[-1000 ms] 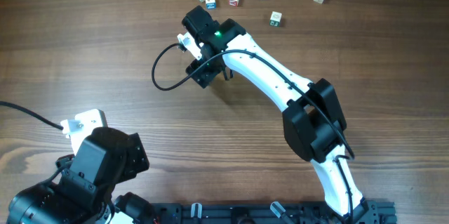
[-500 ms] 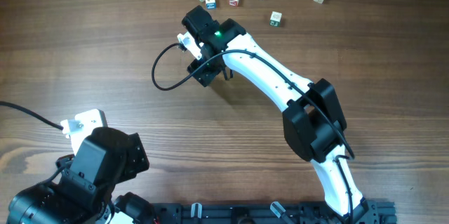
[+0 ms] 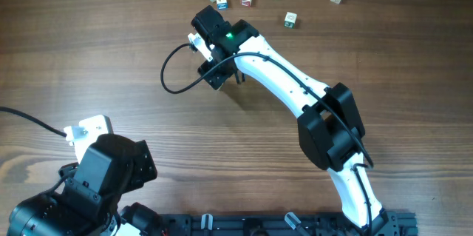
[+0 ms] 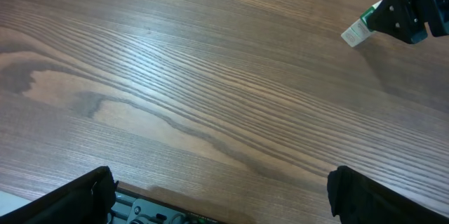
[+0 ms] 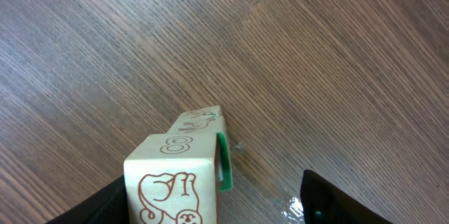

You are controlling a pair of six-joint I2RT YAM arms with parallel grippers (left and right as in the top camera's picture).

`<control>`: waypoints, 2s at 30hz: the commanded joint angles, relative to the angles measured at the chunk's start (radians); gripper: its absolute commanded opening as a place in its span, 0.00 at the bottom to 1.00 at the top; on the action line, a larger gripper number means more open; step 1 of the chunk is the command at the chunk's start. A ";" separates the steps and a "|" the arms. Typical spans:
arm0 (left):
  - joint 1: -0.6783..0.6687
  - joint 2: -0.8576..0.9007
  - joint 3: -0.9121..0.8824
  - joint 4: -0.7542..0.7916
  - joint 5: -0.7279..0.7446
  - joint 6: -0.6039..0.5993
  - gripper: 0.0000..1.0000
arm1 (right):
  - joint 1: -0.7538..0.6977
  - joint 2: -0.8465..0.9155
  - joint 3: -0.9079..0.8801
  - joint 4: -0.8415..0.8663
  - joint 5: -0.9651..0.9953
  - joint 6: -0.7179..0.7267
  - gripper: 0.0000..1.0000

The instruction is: Form a tower

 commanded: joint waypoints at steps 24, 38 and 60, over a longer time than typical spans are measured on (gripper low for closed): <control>0.005 -0.001 -0.002 0.003 -0.020 0.012 1.00 | 0.003 0.006 -0.002 -0.018 0.010 -0.026 0.71; 0.005 -0.001 -0.002 0.003 -0.020 0.012 1.00 | 0.003 0.006 -0.002 -0.022 0.029 -0.005 0.70; 0.005 -0.001 -0.002 0.003 -0.020 0.012 1.00 | 0.003 0.006 -0.002 -0.026 0.054 0.017 0.71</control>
